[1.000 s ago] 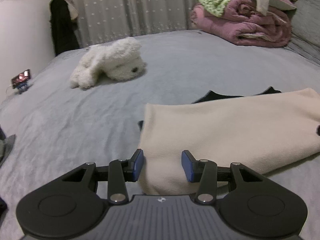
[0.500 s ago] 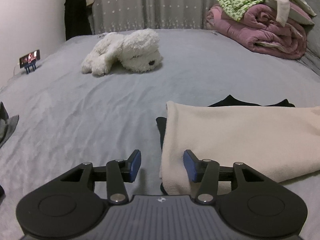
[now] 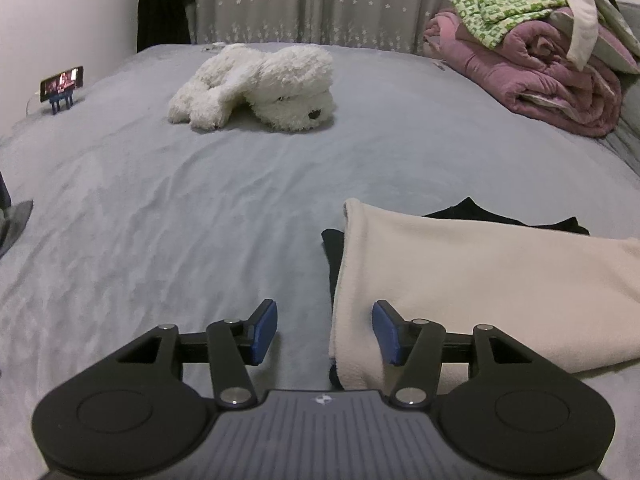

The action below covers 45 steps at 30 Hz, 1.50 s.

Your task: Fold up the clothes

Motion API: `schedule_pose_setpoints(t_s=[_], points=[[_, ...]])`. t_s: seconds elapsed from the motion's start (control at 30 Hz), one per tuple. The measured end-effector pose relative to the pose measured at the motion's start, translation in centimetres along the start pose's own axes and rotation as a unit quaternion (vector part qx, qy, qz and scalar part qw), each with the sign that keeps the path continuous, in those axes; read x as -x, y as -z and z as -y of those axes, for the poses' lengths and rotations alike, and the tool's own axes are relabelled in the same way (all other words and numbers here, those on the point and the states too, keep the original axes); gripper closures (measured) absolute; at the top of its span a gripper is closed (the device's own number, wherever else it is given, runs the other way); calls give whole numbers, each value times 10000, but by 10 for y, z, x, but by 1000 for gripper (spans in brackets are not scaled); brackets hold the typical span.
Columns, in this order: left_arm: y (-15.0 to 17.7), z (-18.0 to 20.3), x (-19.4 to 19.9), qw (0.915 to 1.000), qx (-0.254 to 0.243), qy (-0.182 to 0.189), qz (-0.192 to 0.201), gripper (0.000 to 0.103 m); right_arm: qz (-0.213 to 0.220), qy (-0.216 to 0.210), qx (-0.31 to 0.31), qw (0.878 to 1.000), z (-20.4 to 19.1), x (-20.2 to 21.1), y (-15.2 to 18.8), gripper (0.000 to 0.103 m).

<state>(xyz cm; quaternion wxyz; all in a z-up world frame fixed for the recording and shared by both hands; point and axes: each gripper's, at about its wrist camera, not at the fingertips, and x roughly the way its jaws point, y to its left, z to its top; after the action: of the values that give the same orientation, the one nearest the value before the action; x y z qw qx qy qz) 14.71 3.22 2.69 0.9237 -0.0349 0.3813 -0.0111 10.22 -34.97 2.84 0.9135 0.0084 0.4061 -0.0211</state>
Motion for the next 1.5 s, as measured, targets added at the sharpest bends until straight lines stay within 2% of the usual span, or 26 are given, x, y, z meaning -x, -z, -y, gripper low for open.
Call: schedule_pose_setpoints(t_s=[0.03,0.17,0.53,0.8,0.9,1.07,1.27,1.37,1.43,1.5], points=[[0,0,0,10000,-14,-1,0,49,-9,78,-9,10000,1,0,0,31],[-2,-3,2,10000,25,-2,-18,49,-108,-107,-319,9994,10,-4,0,31],[-6,-15,2,9996,268,39,-113,49,-126,-4,-183,9998,8,-3,0,30],[-10,-28,2,9977,610,222,-200,49,-135,61,-144,9998,9,-2,-2,28],[-13,-32,8,9971,708,263,-88,49,-139,92,-110,9998,8,-2,-1,28],[-16,-33,14,9982,538,-175,198,50,-153,113,-132,9997,9,-1,-2,26],[-14,-24,16,9986,460,-14,266,50,-38,189,-215,9996,10,5,-4,27],[-13,-20,20,9983,416,-22,414,50,195,267,-257,9991,10,12,-6,33],[-10,-11,25,9979,271,118,581,50,386,219,-297,9986,10,19,-8,43],[-8,-2,29,9968,108,270,749,50,508,23,-282,9983,7,24,-9,57]])
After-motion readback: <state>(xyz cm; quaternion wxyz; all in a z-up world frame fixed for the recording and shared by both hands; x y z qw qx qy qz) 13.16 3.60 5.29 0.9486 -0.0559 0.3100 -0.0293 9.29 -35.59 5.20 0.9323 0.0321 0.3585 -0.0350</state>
